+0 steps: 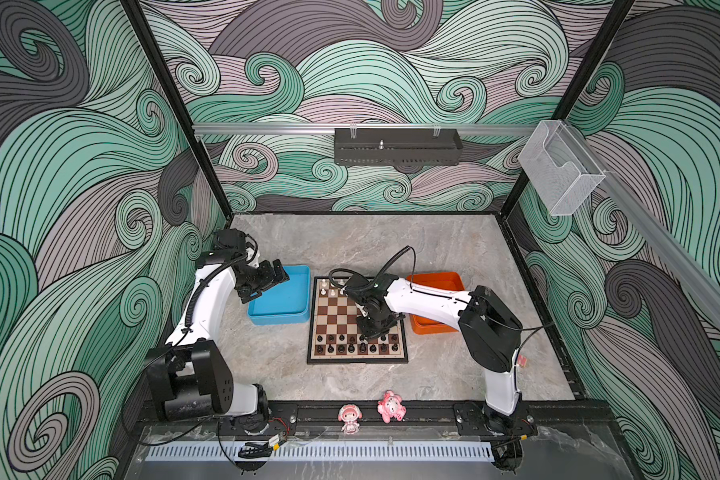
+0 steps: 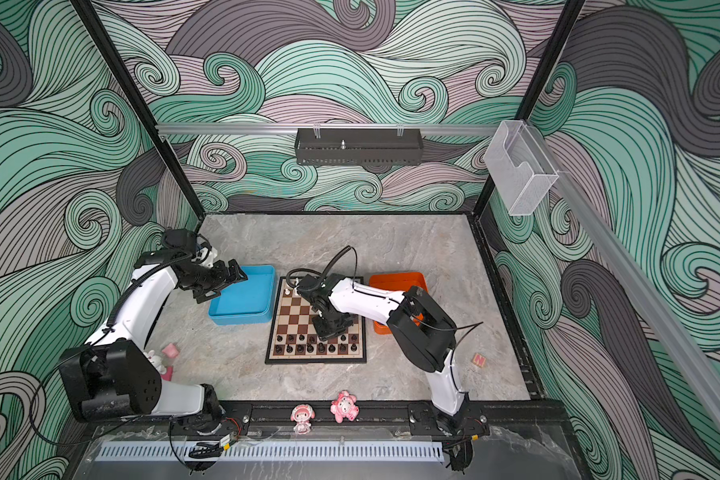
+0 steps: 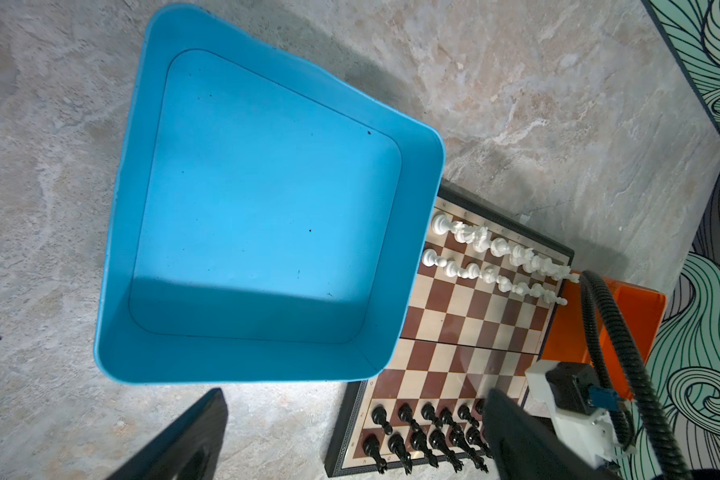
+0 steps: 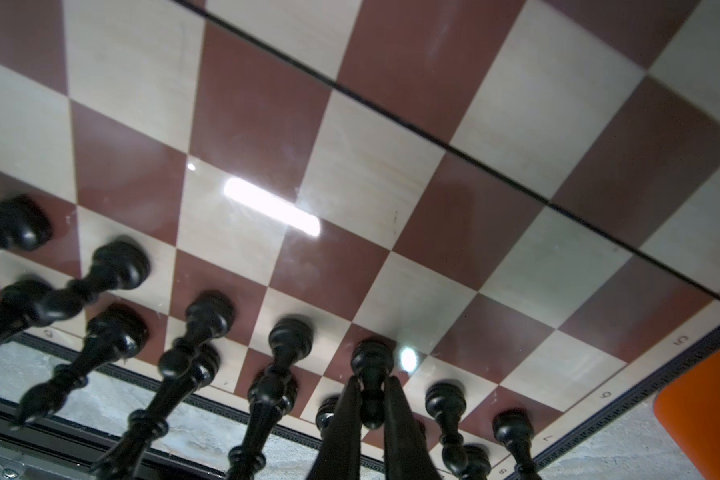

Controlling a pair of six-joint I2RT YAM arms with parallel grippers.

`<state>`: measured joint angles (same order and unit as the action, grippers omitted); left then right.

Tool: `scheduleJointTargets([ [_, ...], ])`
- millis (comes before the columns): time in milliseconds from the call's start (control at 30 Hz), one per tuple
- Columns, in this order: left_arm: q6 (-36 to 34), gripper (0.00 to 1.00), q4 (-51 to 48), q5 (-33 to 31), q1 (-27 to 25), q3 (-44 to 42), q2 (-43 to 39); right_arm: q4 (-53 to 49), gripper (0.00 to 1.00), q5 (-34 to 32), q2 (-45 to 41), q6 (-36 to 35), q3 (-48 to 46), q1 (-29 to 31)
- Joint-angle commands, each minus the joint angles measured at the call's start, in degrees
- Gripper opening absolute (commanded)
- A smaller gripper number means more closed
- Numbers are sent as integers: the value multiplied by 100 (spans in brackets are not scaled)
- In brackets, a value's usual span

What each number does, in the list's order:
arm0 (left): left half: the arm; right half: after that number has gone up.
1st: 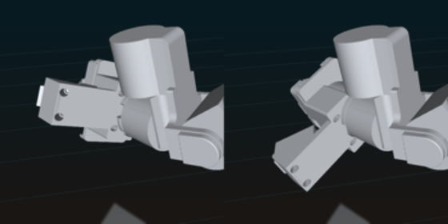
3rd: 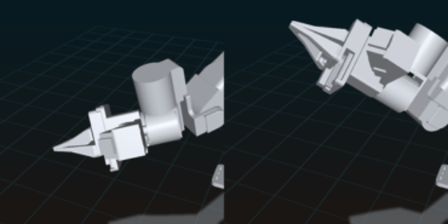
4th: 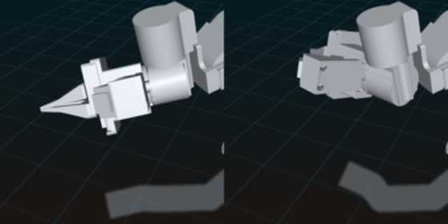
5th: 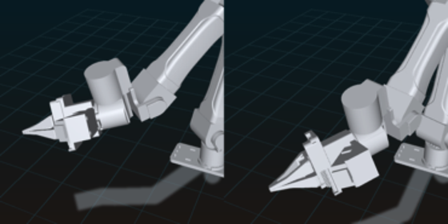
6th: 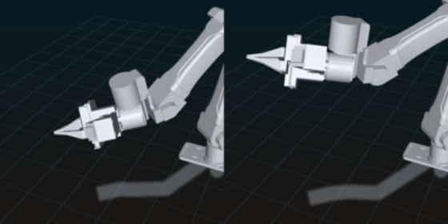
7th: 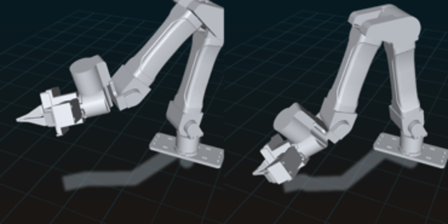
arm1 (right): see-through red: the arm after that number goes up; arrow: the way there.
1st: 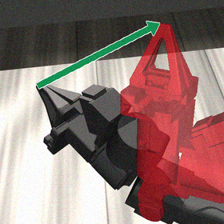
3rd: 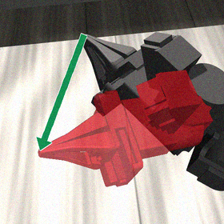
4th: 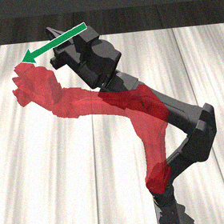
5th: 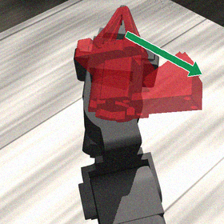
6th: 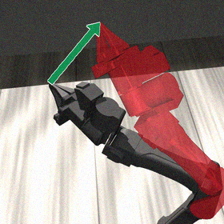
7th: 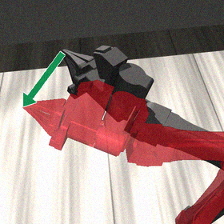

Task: Set up the chess pieces on the board
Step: 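Lower the black pawn onto the remaining near-row square with the right gripper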

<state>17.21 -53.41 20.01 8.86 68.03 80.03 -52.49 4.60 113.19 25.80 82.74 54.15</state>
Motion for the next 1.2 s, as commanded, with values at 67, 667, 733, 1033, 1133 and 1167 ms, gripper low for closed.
scheduleJointTargets([
  [67, 39, 98, 24, 97, 26, -27, -41, -90, 15, 15, 62, 57, -60, 15],
  [667, 45, 98, 32, 128, 27, -19, -14, -395, 30, -157, -207, 50, 321, 14],
  [733, 45, 98, 32, 135, 28, -9, -14, -402, 30, -163, -261, 48, 364, 17],
  [1033, 46, 98, 32, 152, 25, 8, 11, -403, 33, -175, -139, 4, 454, -44],
  [1133, 46, 98, 32, 152, 28, 9, 13, -405, 29, -172, -48, -41, 454, -62],
  [1167, 45, 98, 37, 152, 26, 8, 19, -402, 29, -162, -19, -48, 462, -67],
])
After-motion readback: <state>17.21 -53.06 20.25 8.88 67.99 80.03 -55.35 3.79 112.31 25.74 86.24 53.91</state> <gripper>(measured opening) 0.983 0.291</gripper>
